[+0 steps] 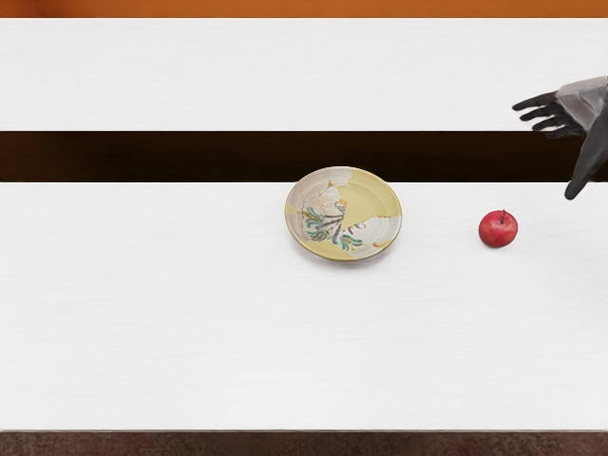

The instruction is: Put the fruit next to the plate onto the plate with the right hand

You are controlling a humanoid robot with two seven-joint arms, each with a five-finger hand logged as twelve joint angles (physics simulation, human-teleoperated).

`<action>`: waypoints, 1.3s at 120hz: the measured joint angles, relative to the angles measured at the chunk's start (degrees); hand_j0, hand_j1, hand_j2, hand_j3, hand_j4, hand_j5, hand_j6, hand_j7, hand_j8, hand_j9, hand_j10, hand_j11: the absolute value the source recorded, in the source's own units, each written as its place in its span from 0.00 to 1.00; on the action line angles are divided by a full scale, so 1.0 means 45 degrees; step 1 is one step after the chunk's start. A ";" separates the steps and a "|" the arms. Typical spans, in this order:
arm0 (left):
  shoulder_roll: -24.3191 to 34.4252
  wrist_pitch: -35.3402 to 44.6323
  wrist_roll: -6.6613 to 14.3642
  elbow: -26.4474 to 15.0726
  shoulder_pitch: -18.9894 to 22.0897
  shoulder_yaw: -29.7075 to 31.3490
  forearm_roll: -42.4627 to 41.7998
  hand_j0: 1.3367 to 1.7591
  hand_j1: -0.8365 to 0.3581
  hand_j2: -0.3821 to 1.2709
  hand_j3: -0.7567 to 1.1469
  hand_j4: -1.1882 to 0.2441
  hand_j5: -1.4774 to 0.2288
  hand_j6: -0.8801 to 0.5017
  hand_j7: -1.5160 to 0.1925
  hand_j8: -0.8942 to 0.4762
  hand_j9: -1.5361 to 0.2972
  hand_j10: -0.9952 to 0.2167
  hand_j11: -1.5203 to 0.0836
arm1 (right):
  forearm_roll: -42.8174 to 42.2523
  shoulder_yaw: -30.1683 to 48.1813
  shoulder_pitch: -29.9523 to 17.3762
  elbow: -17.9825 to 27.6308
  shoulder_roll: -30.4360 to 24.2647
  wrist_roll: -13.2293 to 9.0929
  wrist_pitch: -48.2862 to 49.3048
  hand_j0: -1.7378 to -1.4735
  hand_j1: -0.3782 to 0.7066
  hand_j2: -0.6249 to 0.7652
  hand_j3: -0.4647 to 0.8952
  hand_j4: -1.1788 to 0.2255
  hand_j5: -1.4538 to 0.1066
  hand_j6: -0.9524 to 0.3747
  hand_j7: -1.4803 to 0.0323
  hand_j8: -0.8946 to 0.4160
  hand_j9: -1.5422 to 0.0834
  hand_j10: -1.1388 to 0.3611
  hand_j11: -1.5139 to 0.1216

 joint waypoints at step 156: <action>0.0000 0.0000 0.0000 0.0000 0.0000 0.0001 -0.0001 0.76 0.99 0.23 0.40 0.83 0.87 0.64 0.89 0.65 0.84 0.82 0.95 | -0.8606 0.0553 -0.3868 0.5083 0.1929 -0.1607 -0.5728 0.30 0.13 0.44 0.34 0.77 0.85 0.64 0.90 0.61 0.87 0.69 0.85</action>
